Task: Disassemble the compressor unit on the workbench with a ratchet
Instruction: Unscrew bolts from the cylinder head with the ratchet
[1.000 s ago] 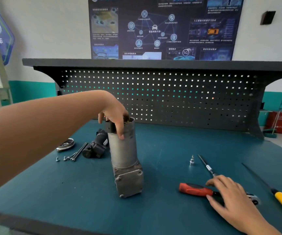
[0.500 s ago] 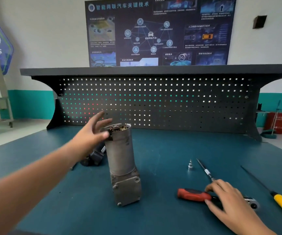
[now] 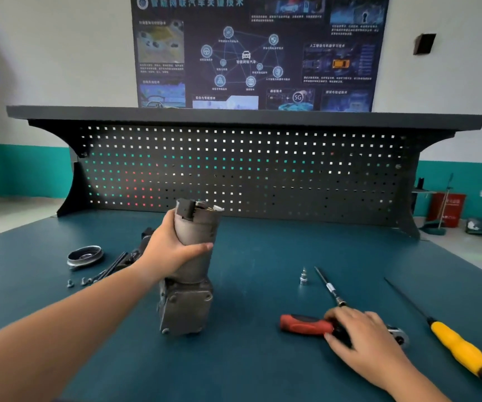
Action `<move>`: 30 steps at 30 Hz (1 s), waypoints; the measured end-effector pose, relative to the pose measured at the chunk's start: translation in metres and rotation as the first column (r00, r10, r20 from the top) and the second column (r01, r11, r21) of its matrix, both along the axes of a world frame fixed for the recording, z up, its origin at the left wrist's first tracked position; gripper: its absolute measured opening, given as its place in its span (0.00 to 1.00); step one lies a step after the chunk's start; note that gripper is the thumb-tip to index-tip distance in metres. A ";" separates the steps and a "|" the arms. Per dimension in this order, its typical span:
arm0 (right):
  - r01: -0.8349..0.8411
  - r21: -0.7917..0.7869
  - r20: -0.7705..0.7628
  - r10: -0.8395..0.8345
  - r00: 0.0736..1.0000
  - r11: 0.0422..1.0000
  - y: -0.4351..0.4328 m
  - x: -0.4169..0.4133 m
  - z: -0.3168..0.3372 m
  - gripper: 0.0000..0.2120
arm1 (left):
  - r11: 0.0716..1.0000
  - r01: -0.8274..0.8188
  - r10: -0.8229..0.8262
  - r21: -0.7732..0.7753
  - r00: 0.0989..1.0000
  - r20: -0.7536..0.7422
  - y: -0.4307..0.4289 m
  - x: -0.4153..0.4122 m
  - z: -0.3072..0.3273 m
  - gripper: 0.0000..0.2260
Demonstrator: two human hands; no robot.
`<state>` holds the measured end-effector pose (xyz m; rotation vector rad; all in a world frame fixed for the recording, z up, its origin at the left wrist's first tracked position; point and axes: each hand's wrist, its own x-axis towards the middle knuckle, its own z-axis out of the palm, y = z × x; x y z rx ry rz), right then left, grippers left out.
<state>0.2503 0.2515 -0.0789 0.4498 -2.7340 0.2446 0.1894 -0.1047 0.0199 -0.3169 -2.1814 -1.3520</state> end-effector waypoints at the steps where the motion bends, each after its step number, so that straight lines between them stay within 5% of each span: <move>1: 0.004 0.016 -0.001 -0.004 1.000 1.000 0.001 0.000 0.000 0.12 | 0.996 0.006 -0.007 -0.090 1.000 -0.008 0.003 -0.003 0.004 0.31; 4: -0.002 0.050 0.022 0.001 1.000 0.999 0.001 -0.002 0.000 0.15 | 0.908 0.035 -0.037 -0.418 0.999 0.004 0.019 -0.010 0.009 0.39; 7: -0.021 0.042 0.021 0.020 1.000 0.999 0.001 -0.001 0.004 0.12 | 0.694 0.085 -0.046 -0.715 0.996 0.074 0.040 -0.019 0.002 0.44; 14: -0.070 -0.071 0.013 0.071 0.997 0.995 0.001 0.001 0.009 0.21 | 0.316 0.218 -0.036 -0.923 0.975 0.218 0.080 -0.031 -0.022 0.43; 25: -0.113 -0.074 -0.234 0.093 0.968 0.991 -0.003 0.005 0.009 0.20 | 0.276 0.206 -0.073 -0.939 0.978 0.193 0.113 -0.027 -0.022 0.38; 30: -0.064 -0.135 -0.350 0.013 0.937 0.989 -0.003 0.012 0.011 0.20 | 0.557 0.140 -0.162 -0.819 0.985 0.058 0.161 -0.005 -0.019 0.22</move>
